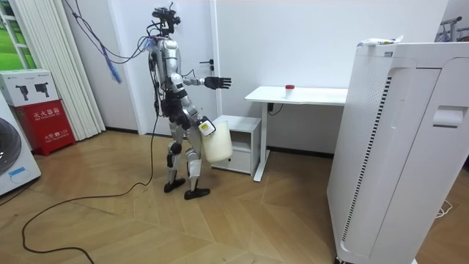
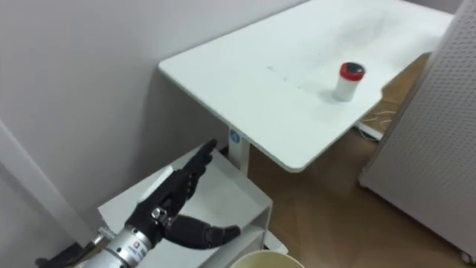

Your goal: Pick garbage

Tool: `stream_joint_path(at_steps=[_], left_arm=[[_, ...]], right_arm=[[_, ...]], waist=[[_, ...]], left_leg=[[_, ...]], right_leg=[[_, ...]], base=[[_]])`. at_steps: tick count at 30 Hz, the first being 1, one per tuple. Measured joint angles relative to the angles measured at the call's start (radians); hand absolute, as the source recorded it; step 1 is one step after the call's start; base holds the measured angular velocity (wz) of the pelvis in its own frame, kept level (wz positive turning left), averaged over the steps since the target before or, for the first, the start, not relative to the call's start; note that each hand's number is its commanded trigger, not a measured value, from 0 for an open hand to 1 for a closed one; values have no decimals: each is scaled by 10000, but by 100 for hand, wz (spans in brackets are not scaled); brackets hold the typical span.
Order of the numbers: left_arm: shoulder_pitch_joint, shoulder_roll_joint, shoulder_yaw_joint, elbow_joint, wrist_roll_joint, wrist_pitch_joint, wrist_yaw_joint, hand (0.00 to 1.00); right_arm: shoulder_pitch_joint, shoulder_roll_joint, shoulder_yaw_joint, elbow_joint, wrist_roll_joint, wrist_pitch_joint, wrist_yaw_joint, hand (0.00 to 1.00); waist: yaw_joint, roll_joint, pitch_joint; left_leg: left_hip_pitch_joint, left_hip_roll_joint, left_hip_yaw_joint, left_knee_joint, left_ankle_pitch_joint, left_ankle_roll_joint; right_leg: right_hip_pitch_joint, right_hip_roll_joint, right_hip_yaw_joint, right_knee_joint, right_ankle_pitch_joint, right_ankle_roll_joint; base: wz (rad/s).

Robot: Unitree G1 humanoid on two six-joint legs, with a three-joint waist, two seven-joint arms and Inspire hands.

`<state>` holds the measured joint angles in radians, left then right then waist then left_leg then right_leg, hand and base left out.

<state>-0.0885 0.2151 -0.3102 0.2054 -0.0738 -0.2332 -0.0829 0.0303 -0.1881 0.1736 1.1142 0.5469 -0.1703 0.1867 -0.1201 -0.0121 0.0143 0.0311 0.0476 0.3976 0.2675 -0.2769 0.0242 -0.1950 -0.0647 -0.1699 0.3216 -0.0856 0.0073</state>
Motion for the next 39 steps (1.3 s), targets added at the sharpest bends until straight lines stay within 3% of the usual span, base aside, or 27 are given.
stream_joint_path(at_steps=[2, 3, 4, 5, 7, 8, 10, 13, 16, 21, 23, 24, 25, 26, 27, 28, 29, 30, 31, 33, 36, 39], left_arm=[[18, -65, 175, -1, 115, 0, 299, 0], [37, -156, 343, -15, 244, 3, 430, 0], [61, -187, 395, -17, 285, 11, 595, 0], [65, -217, 393, -37, 279, 11, 637, 0], [174, -444, 429, -318, 258, 11, 818, 0], [185, -437, 468, -355, 256, 9, 830, 0], [188, -438, 701, -361, 252, 13, 895, 0], [248, -485, 933, -352, 245, 13, 1034, 0], [252, -479, 915, -336, 250, 13, 1145, 0], [272, -472, 996, -338, 264, 14, 1292, 0], [425, -466, 1165, -389, 325, 13, 1596, 0], [621, -462, 1418, -548, 481, 13, 1698, 0], [748, -462, 1582, -681, 477, 12, 1716, 0], [981, -475, 1821, -928, 467, -4, 1865, 0], [1104, -494, 1877, -999, 457, -52, 2003, 0], [1123, -516, 1805, -1005, 451, -80, 2070, 0], [1150, -517, 1774, -1017, 456, -85, 2085, 0], [1198, -533, 1765, -1079, 463, -128, 2085, 0], [1261, -544, 1843, -1085, 462, -251, 2105, 0], [1293, -562, 1899, -1092, 469, -447, 2256, 0], [1376, -547, 1893, -1148, 464, -622, 2390, 0], [1575, -466, 1889, -1280, 482, -626, 2697, 0]], right_arm=[[11, 16, -10, 0, -9, 124, 54, 100], [36, 41, -9, 44, -7, 201, 92, 100], [144, 97, -68, 102, -2, 201, 69, 100], [227, 93, -159, 128, 5, 201, 45, 100], [265, 57, -487, 490, 13, 207, -34, 100], [261, 63, -477, 513, 1, 206, -34, 100], [222, 133, -470, 523, -78, 201, -41, 100], [181, 212, -476, 525, -507, 198, -87, 100], [197, 222, -485, 490, -800, 202, -84, 100], [192, 208, -549, 442, -917, 205, -80, 100], [190, 204, -723, 399, -1207, 205, -4, 100], [191, 191, -772, 287, -1414, 205, 23, 100], [195, 180, -775, 190, -1554, 205, 23, 100], [200, 161, -763, 58, -1671, 205, 66, 100], [198, 105, -752, 7, -1683, 204, 83, 100], [197, -25, -670, 4, -1662, 205, 68, 100], [195, -90, -603, 17, -1657, 211, 65, 100], [183, -162, -568, 18, -1664, 217, 43, 100], [157, -117, -556, 26, -1744, 284, 21, 100], [162, -42, -608, 7, -1959, 299, 17, 100], [185, -40, -774, -57, -2052, 298, 4, 100], [188, -66, -776, -272, -2048, 265, -138, 100]], waist=[[107, -35, -8], [244, -29, -3], [307, -35, -8], [329, -37, -12], [592, -93, -38], [681, -125, -43], [670, -212, 3], [620, -257, 19], [316, -332, 48], [384, -386, 4], [527, -331, -30], [738, -264, -75], [866, -219, -97], [985, -212, -104], [1005, -147, -189], [1046, -180, -175], [1102, -142, -193], [1233, -58, -203], [1333, -86, -164], [1224, -143, -224], [1235, -293, -122], [1252, -308, -88]], left_leg=[[99, 152, 485, -59, 4, 29], [190, 327, 1193, -259, -46, 137], [364, 463, 1928, -351, -31, 77], [479, 482, 2195, -430, 5, 35], [867, 449, 3222, -619, 70, -97], [895, 431, 3309, -582, 60, -130], [867, 442, 3276, -254, 43, -187], [767, 464, 1810, -27, 41, -242], [810, 615, 1508, 273, -20, -339], [834, 897, 1323, 788, -114, -487], [830, 873, 555, 1183, -114, -487], [826, 781, -347, 1409, -110, -480], [733, 735, -859, 1631, -105, -471], [453, 569, -1924, 2089, -132, -381], [125, 253, -2756, 1981, -202, -349], [-209, -71, -3181, 1627, -181, -356], [-353, -195, -3286, 1374, -109, -369], [-576, -288, -3359, 832, 409, -463], [-644, -297, -3360, 770, 716, -273], [-486, -368, -3436, 600, 594, -246], [-442, -450, -3412, 422, 581, -207], [-441, -427, -3383, 338, 548, -168]], right_leg=[[31, 67, -320, -331, 373, -137], [66, 36, -803, -314, 480, -263], [106, -184, -1334, 410, 40, -235], [226, -326, -1521, 794, -235, -159], [734, -876, -1900, 1582, -1086, 188], [800, -938, -1916, 1540, -1187, 221], [753, -898, -1983, 1194, -1290, 63], [869, -651, -1853, 868, -1273, -229], [1053, -514, -1868, 750, -1290, -304], [1042, -186, -1522, 749, -1337, -533], [1056, 90, -939, 733, -1352, -611], [1019, 312, -395, 771, -1335, -702], [1058, 437, -109, 791, -1327, -751], [1058, 593, 394, 781, -1267, -850], [1064, 651, 736, 718, -1230, -853], [1063, 655, 1007, 714, -1217, -833], [1063, 671, 1162, 720, -1209, -819], [1040, 702, 1333, 805, -1210, -808], [1050, 739, 1516, 906, -1301, -729], [1071, 713, 1499, 883, -1366, -660], [1091, 706, 1507, 638, -1310, -611], [1152, 723, 1416, 322, -1225, -598]], base=[[-74], [-60], [-43], [-21], [-46], [-58], [-39], [-49], [-10], [-30], [-74], [-95], [-127], [-103], [-101], [-68], [-85], [-94], [-87], [-31], [-2], [-3]])
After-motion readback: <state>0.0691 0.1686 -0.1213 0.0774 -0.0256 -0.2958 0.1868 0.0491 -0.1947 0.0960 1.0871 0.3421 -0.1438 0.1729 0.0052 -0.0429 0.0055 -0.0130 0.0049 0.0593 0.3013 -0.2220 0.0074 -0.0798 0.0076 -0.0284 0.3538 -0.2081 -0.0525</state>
